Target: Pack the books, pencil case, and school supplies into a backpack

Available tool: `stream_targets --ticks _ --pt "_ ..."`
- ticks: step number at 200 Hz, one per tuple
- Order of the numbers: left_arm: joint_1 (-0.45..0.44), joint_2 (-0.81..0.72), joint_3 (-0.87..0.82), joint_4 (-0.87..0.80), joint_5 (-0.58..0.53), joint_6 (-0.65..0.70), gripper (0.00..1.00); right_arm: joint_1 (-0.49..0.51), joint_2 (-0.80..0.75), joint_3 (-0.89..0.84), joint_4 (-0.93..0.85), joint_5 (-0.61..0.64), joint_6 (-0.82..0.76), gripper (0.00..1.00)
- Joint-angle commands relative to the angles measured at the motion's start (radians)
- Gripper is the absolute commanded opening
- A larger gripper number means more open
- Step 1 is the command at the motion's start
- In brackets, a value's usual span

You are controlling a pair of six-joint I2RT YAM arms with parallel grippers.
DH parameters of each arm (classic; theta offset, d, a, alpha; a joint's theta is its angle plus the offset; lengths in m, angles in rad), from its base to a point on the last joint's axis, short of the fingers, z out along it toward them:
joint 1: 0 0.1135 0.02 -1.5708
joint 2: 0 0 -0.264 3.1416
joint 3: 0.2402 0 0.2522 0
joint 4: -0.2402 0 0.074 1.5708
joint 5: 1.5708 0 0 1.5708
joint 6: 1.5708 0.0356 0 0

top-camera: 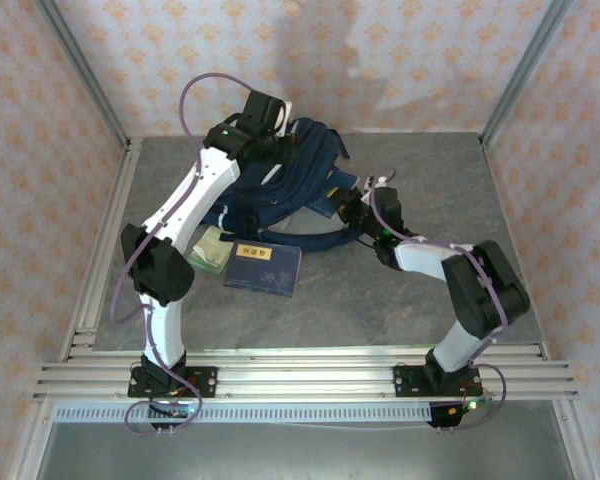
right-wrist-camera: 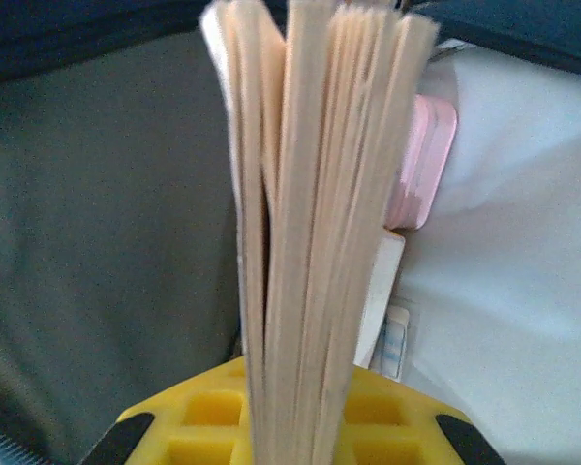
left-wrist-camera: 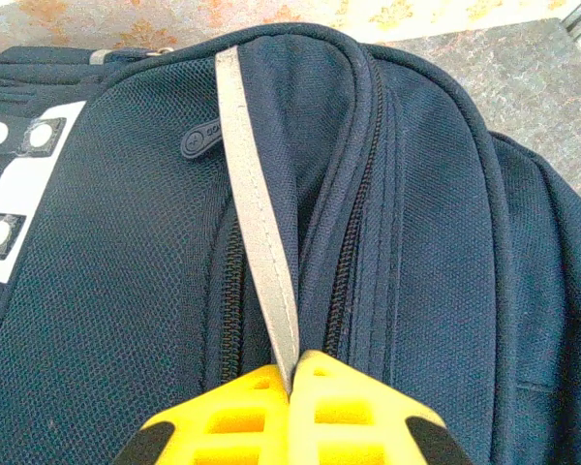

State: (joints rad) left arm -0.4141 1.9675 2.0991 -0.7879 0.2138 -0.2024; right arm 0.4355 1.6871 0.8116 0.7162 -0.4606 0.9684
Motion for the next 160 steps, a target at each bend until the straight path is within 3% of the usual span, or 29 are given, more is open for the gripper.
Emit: stream_targets --ticks 1,37,63,91,100,116,129,160 --pt "0.014 -0.101 0.037 0.094 0.040 -0.029 0.00 0.049 0.072 0.079 0.122 0.015 -0.001 0.00" --pt "0.028 -0.101 0.044 0.099 0.078 -0.049 0.00 0.131 0.199 0.194 0.063 0.123 -0.027 0.00" --pt "0.028 -0.097 0.045 0.115 0.114 -0.061 0.00 0.187 0.300 0.297 0.042 0.222 -0.043 0.05" --pt "0.031 -0.080 0.065 0.113 0.118 -0.070 0.00 0.228 0.450 0.463 0.020 0.238 -0.049 0.11" --pt "0.035 -0.071 0.074 0.109 0.118 -0.078 0.00 0.234 0.486 0.518 -0.011 0.231 -0.067 0.18" --pt "0.046 -0.063 0.084 0.107 0.134 -0.099 0.00 0.234 0.543 0.582 -0.018 0.189 -0.085 0.48" --pt "0.056 -0.035 0.085 0.104 0.143 -0.113 0.00 0.233 0.540 0.580 -0.009 0.169 -0.115 0.64" --pt "0.069 -0.025 0.073 0.105 0.142 -0.114 0.00 0.221 0.432 0.459 0.005 0.165 -0.181 0.76"
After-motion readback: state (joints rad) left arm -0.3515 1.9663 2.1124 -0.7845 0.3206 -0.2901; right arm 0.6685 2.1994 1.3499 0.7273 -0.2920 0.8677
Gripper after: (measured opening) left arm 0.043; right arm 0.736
